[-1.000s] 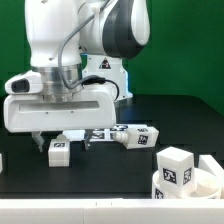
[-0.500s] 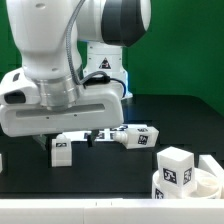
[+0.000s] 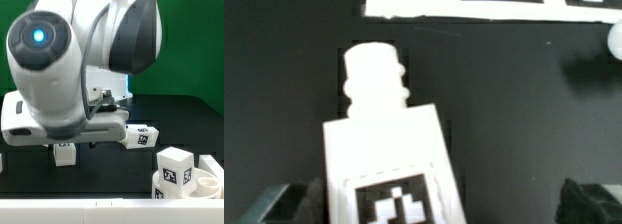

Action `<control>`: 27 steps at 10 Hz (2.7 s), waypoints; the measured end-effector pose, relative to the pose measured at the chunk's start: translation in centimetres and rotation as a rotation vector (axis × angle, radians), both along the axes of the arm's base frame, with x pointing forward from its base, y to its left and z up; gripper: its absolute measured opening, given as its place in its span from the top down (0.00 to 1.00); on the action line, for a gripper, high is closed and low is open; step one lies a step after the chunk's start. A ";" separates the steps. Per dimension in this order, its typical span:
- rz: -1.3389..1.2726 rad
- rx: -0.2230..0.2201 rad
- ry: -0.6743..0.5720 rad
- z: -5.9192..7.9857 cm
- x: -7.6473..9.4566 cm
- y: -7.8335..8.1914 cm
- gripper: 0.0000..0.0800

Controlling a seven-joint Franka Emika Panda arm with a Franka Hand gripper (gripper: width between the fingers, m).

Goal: Assemble stool

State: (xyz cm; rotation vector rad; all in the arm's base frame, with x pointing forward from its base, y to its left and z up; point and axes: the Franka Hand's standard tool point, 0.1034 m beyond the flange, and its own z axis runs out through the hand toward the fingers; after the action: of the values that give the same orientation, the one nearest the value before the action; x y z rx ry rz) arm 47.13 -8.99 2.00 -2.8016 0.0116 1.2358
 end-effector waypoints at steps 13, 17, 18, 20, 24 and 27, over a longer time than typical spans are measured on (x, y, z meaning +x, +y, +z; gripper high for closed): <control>0.051 -0.041 0.157 -0.8 0.9 -2.5 0.58; 0.120 0.005 -0.121 4.8 2.9 -0.4 0.58; 0.116 0.001 -0.172 4.6 2.8 -0.6 0.58; 0.106 -0.021 -0.291 5.1 4.2 -0.2 0.58; 0.151 -0.014 -0.604 12.9 8.9 7.3 0.58; 0.148 -0.032 -0.805 12.4 9.3 6.5 0.58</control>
Offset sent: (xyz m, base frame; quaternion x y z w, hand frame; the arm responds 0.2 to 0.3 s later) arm 0.0097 -0.0462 -0.0037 -0.0608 -0.1001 -0.0224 0.9929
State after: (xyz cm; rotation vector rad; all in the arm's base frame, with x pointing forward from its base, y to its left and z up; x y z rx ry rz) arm 56.38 -2.46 14.43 -3.1436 -0.2258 0.0479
